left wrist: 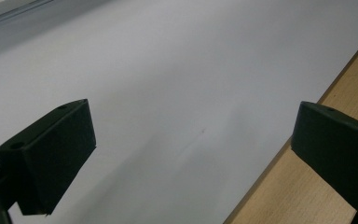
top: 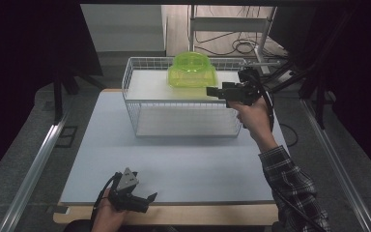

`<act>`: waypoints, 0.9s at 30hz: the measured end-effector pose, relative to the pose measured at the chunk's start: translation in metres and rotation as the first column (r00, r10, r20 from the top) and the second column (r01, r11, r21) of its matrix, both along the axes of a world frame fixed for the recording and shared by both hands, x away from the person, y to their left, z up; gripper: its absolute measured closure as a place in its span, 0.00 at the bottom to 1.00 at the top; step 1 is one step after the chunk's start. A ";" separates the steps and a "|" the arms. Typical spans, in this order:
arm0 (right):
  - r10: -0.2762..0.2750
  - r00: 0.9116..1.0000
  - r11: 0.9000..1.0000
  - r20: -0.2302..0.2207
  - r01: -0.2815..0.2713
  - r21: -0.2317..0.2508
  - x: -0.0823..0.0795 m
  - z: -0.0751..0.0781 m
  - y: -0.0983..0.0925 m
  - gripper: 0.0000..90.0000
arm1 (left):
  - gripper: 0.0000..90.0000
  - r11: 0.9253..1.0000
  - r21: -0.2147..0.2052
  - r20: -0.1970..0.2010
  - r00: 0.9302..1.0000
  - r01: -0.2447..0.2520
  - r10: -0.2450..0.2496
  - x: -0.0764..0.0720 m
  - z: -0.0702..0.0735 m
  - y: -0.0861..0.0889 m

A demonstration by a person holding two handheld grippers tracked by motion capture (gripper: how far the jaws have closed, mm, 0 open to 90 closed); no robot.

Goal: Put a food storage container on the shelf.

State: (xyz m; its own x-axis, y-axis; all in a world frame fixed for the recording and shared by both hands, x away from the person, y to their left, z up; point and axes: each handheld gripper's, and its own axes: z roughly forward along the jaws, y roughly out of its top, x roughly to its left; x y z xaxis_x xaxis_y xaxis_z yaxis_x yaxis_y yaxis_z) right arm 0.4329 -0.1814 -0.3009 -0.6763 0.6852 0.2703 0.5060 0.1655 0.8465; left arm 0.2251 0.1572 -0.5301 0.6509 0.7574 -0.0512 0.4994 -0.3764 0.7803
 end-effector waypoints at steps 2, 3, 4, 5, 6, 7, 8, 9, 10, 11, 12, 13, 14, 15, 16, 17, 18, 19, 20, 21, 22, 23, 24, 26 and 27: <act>0.005 1.000 1.000 0.001 -0.005 -0.005 -0.003 -0.002 0.000 0.21 | 0.00 1.000 0.000 0.000 1.000 0.000 0.000 0.000 0.000 0.000; 0.009 1.000 1.000 0.001 -0.009 -0.007 -0.004 -0.003 -0.001 0.21 | 0.00 1.000 0.001 -0.001 1.000 0.001 -0.001 0.000 0.000 0.000; 0.008 1.000 1.000 0.000 -0.008 -0.009 -0.005 -0.004 -0.001 0.20 | 0.00 1.000 0.002 -0.001 1.000 0.001 -0.001 0.000 0.000 0.000; 0.011 1.000 1.000 0.003 -0.011 -0.012 -0.006 -0.005 -0.001 0.20 | 0.00 1.000 0.002 -0.001 1.000 0.001 -0.001 0.000 0.000 0.000; 0.013 1.000 1.000 0.001 -0.013 -0.015 -0.007 -0.006 -0.001 0.19 | 0.00 1.000 0.003 -0.001 1.000 0.001 -0.001 0.000 0.000 0.000; 0.016 1.000 1.000 0.001 -0.016 -0.018 -0.008 -0.007 -0.001 0.19 | 0.00 1.000 0.003 0.000 1.000 0.001 -0.001 0.000 0.000 0.000; 0.017 1.000 1.000 -0.001 -0.017 -0.021 -0.009 -0.008 -0.001 0.18 | 0.00 1.000 0.004 -0.001 1.000 0.001 -0.001 0.000 0.000 0.000; 0.019 1.000 1.000 0.002 -0.019 -0.024 -0.009 -0.010 -0.001 0.18 | 0.00 1.000 0.004 -0.001 1.000 0.000 0.000 0.000 0.000 0.000; 0.023 1.000 0.999 -0.003 -0.023 -0.025 -0.011 -0.011 -0.001 0.17 | 0.00 1.000 0.004 -0.001 1.000 0.000 0.000 0.000 0.000 0.000; 0.024 1.000 0.999 -0.002 -0.024 -0.029 -0.011 -0.012 0.000 0.17 | 0.00 1.000 0.004 -0.002 1.000 0.000 0.000 0.000 0.000 0.000; 0.027 1.000 0.999 -0.002 -0.027 -0.034 -0.013 -0.014 0.000 0.17 | 0.00 1.000 0.004 -0.002 1.000 0.000 0.000 0.000 0.000 0.000; 0.030 1.000 0.999 0.001 -0.030 -0.039 -0.014 -0.015 0.000 0.16 | 0.00 1.000 0.005 -0.002 1.000 0.000 0.000 0.000 0.000 0.000; 0.035 0.999 0.999 0.005 -0.034 -0.042 -0.014 -0.016 0.000 0.16 | 0.00 1.000 0.005 -0.002 1.000 0.000 0.000 0.000 0.000 0.000; 0.034 0.999 0.998 0.004 -0.034 -0.046 -0.016 -0.017 0.001 0.15 | 0.00 1.000 0.005 -0.002 1.000 0.000 0.000 0.000 0.000 0.000; 0.034 0.999 0.998 0.005 -0.034 -0.048 -0.016 -0.019 0.001 0.15 | 0.00 1.000 0.005 -0.001 1.000 0.000 0.000 0.000 0.000 0.000; 0.035 0.999 0.998 0.007 -0.035 -0.050 -0.017 -0.020 0.000 0.15 | 0.00 1.000 0.008 -0.001 1.000 0.001 -0.001 0.000 0.000 0.000; 0.039 0.999 0.998 0.007 -0.038 -0.048 -0.018 -0.021 0.000 0.15 | 0.00 1.000 0.007 -0.001 1.000 0.001 -0.001 0.000 0.000 0.000; 0.039 0.999 0.998 0.001 -0.039 -0.047 -0.018 -0.022 0.000 0.14 | 0.00 1.000 0.006 -0.001 1.000 0.001 -0.001 0.000 0.000 0.000; 0.041 0.999 0.998 0.003 -0.041 -0.046 -0.019 -0.024 -0.001 0.14 | 0.00 1.000 0.006 0.000 1.000 0.001 -0.001 0.000 0.000 0.000; 0.041 0.999 0.998 0.001 -0.041 -0.045 -0.019 -0.025 -0.001 0.14 | 0.00 1.000 0.006 -0.001 1.000 0.001 -0.001 0.000 0.000 0.000; 0.042 0.999 0.998 -0.003 -0.042 -0.044 -0.020 -0.026 -0.001 0.14 | 0.00 1.000 0.006 -0.001 1.000 0.001 -0.001 0.000 0.000 0.000; 0.045 0.999 0.998 -0.001 -0.045 -0.043 -0.020 -0.028 -0.002 0.13 | 0.00 1.000 0.007 -0.001 1.000 0.001 -0.001 0.000 0.000 0.000; 0.046 0.999 0.998 -0.002 -0.046 -0.039 -0.021 -0.029 -0.002 0.13 | 0.00 1.000 0.007 -0.002 1.000 0.001 -0.001 0.000 0.000 0.000; 0.052 0.999 0.998 -0.007 -0.052 -0.033 -0.022 -0.032 -0.003 0.12 | 0.00 1.000 0.008 -0.003 1.000 0.002 -0.002 0.000 0.000 0.000; 0.057 0.998 0.998 -0.008 -0.058 -0.033 -0.023 -0.033 -0.003 0.11 | 0.00 1.000 0.009 -0.003 1.000 0.002 -0.002 0.000 0.000 0.000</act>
